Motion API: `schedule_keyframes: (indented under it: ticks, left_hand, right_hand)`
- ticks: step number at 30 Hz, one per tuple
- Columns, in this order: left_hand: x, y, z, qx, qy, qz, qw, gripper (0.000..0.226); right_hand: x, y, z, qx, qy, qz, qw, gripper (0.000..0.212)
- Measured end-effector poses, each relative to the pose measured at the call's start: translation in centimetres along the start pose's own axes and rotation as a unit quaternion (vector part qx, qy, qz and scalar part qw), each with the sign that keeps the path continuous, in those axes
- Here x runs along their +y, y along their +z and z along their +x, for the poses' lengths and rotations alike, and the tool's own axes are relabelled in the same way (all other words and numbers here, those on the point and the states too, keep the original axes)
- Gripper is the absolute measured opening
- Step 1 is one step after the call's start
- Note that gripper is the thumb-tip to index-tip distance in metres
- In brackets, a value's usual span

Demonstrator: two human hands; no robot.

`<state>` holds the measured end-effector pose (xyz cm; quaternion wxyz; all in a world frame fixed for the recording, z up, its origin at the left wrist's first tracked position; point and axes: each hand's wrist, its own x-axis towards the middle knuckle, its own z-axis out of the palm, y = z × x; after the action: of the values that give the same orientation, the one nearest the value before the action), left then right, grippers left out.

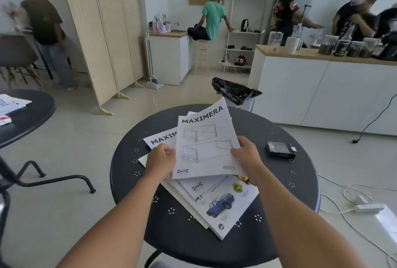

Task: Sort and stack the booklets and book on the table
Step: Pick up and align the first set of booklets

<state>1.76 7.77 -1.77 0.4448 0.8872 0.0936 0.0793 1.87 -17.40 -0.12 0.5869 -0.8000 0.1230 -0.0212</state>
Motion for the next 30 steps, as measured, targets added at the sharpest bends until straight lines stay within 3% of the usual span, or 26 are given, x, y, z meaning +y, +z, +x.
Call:
schedule_keyframes:
  ticks: [3, 7, 11, 16, 20, 25, 30]
  left_hand:
    - [-1.4, -0.6, 0.3, 0.069, -0.015, 0.123, 0.990, 0.042]
    - [-2.2, -1.0, 0.6, 0.006, -0.082, 0.236, 0.968, 0.081]
    - [-1.7, -0.8, 0.5, -0.013, -0.076, 0.299, 0.951, 0.085]
    - [-0.8, -0.2, 0.4, -0.006, -0.095, 0.253, 0.963, 0.055]
    - [-0.2, 0.7, 0.2, 0.026, -0.028, 0.208, 0.977, 0.028]
    - [-0.2, 1.6, -0.4, 0.031, 0.032, 0.000, 0.999, 0.032]
    - [0.3, 1.6, -0.2, 0.058, 0.040, -0.064, 0.995, 0.031]
  right_hand:
    - [0.7, 0.2, 0.1, 0.020, -0.007, 0.031, 0.999, 0.035]
    - [1.0, -0.4, 0.5, 0.027, -0.014, 0.030, 0.999, 0.035]
    - [0.9, -1.1, 0.9, 0.028, -0.026, 0.023, 0.999, 0.035]
    - [1.0, -1.8, 0.6, 0.024, -0.020, 0.006, 1.000, 0.034]
    - [1.1, -2.3, 0.6, 0.026, -0.021, 0.002, 0.999, 0.034]
    - [1.4, -3.2, 0.4, 0.034, -0.022, -0.004, 0.999, 0.036]
    - [2.2, -3.5, 0.1, 0.040, -0.014, 0.008, 0.999, 0.033]
